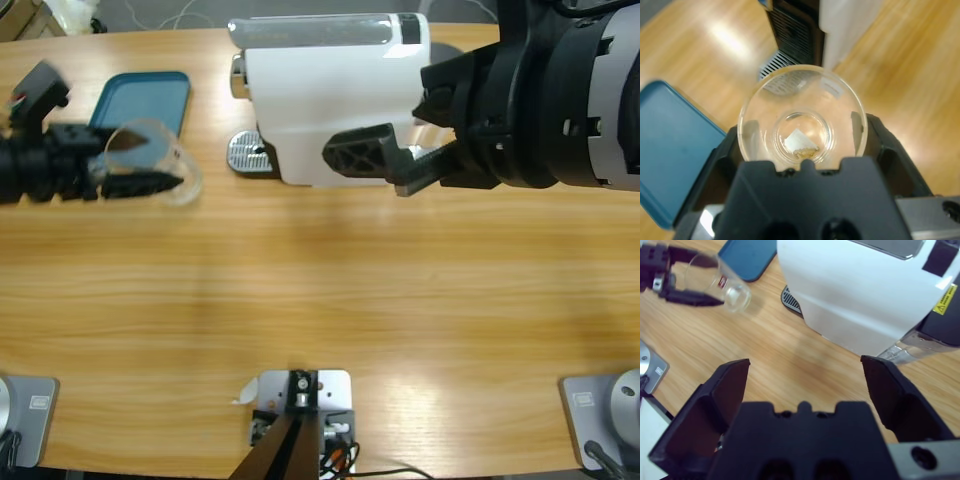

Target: Pour coffee

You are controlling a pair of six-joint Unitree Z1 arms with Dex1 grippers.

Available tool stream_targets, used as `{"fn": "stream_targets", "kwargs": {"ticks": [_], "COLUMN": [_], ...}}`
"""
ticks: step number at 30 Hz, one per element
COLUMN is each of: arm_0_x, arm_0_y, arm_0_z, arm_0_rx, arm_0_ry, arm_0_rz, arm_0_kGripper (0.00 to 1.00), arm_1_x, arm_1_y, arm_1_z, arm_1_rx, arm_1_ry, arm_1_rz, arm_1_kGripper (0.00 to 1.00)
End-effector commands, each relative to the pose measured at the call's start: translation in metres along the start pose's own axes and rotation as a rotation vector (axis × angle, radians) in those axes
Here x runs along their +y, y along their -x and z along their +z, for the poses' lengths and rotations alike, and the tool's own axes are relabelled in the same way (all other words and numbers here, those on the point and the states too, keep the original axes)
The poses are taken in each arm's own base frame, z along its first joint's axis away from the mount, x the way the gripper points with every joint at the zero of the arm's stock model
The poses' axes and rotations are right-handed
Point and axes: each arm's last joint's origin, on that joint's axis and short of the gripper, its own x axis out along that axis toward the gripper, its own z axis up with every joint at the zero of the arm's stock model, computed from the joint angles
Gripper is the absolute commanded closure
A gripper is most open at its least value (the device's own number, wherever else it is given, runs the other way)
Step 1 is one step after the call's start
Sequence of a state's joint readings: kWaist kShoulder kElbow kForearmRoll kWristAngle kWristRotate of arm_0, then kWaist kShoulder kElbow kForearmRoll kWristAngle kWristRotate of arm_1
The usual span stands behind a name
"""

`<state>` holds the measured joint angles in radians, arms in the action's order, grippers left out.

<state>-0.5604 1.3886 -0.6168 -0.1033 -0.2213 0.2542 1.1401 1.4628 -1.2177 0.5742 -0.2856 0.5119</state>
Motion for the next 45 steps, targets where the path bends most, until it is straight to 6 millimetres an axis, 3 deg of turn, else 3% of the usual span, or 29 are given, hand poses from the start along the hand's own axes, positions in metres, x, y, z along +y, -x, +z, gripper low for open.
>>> {"fn": "stream_targets", "kwargs": {"ticks": [1, 7, 12, 18, 32, 33, 37, 40, 45], "arm_0_x": [0.044, 0.055, 0.058, 0.062, 0.054, 0.054, 0.052, 0.047, 0.047], "arm_0_y": [-0.060, -0.095, -0.112, -0.132, -0.147, -0.147, -0.146, -0.146, -0.144], "arm_0_z": [0.012, 0.014, 0.016, 0.032, 0.025, 0.024, 0.024, 0.023, 0.022], "arm_0_rx": [0.064, 0.089, 0.081, 0.053, 0.087, 0.088, 0.089, 0.092, 0.092], "arm_0_ry": [-0.062, -0.056, -0.061, -0.063, -0.048, -0.047, -0.044, -0.049, -0.049], "arm_0_rz": [-0.075, -0.119, -0.132, -0.142, -0.178, -0.178, -0.186, -0.196, -0.196], "arm_0_kGripper": [0.717, 0.717, 0.717, 0.717, 0.705, 0.689, 0.436, 0.032, 0.004], "arm_1_x": [-0.025, -0.034, -0.034, -0.036, -0.041, -0.041, -0.041, -0.041, -0.041], "arm_1_y": [-0.005, -0.010, -0.014, -0.015, -0.019, -0.020, -0.019, -0.019, -0.018], "arm_1_z": [-0.007, -0.006, -0.005, -0.006, -0.003, -0.003, -0.004, -0.004, -0.004], "arm_1_rx": [0.033, 0.045, 0.054, 0.060, 0.069, 0.070, 0.072, 0.071, 0.069], "arm_1_ry": [-0.046, -0.065, -0.066, -0.066, -0.075, -0.074, -0.073, -0.074, -0.074], "arm_1_rz": [-0.039, -0.053, -0.058, -0.057, -0.063, -0.062, -0.062, -0.062, -0.061], "arm_1_kGripper": [0.000, 0.000, 0.000, 0.000, 0.000, 0.000, 0.000, 0.000, 0.000]}}
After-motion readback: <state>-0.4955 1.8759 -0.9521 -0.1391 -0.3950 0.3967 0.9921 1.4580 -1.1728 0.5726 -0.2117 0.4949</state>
